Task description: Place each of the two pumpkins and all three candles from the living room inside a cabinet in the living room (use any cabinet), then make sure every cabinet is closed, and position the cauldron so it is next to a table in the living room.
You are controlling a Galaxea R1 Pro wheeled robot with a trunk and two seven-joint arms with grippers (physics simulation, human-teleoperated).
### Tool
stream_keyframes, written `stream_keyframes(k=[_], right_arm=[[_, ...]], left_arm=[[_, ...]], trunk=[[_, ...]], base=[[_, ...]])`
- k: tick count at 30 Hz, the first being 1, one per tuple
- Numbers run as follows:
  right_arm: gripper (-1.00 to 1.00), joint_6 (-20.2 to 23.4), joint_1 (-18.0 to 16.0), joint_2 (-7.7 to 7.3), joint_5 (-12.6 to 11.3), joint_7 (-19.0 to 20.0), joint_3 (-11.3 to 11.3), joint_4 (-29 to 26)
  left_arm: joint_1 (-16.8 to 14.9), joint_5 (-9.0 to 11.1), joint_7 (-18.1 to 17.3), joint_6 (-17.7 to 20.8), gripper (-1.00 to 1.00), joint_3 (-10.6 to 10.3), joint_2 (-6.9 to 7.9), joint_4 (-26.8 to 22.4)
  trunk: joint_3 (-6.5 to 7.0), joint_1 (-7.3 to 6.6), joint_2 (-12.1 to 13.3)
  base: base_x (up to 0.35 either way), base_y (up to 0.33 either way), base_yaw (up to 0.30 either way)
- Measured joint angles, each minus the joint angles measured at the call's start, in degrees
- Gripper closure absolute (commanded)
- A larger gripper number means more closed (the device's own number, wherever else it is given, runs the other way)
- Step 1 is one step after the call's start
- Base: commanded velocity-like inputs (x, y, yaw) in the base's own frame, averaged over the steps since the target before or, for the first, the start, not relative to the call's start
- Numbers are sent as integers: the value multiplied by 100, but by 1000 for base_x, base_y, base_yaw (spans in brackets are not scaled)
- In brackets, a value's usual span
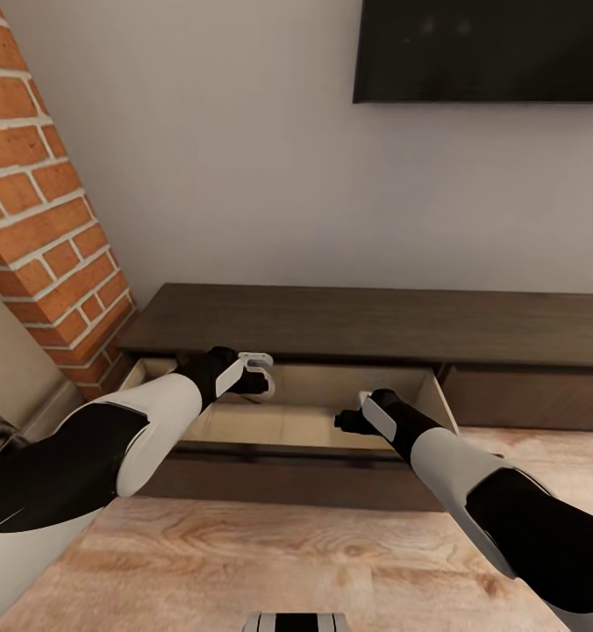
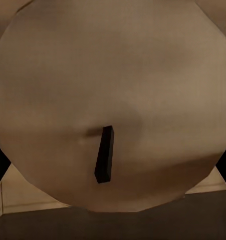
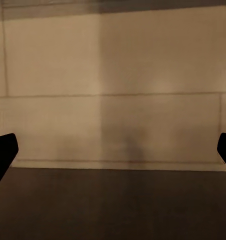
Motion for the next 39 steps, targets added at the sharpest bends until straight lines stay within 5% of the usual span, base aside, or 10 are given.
stream_keyframes(k=[20,27,39], right_arm=[[-100,-160,0,0,6,0,-1,1],[-100,-160,0,1,6,0,-1,1],[-100,-159,0,0,6,0,-1,1]], left_arm=[[129,1,-8,7,100,5,2,162],[525,-10,-4,-772,100,-1,7,166],[701,-43,-3,-919,100,1,27,133]], trunk=[[-63,3,1],[-125,2,0],[-232,2,0]], base=[[72,0,25],[0,0,69],[0,0,69]])
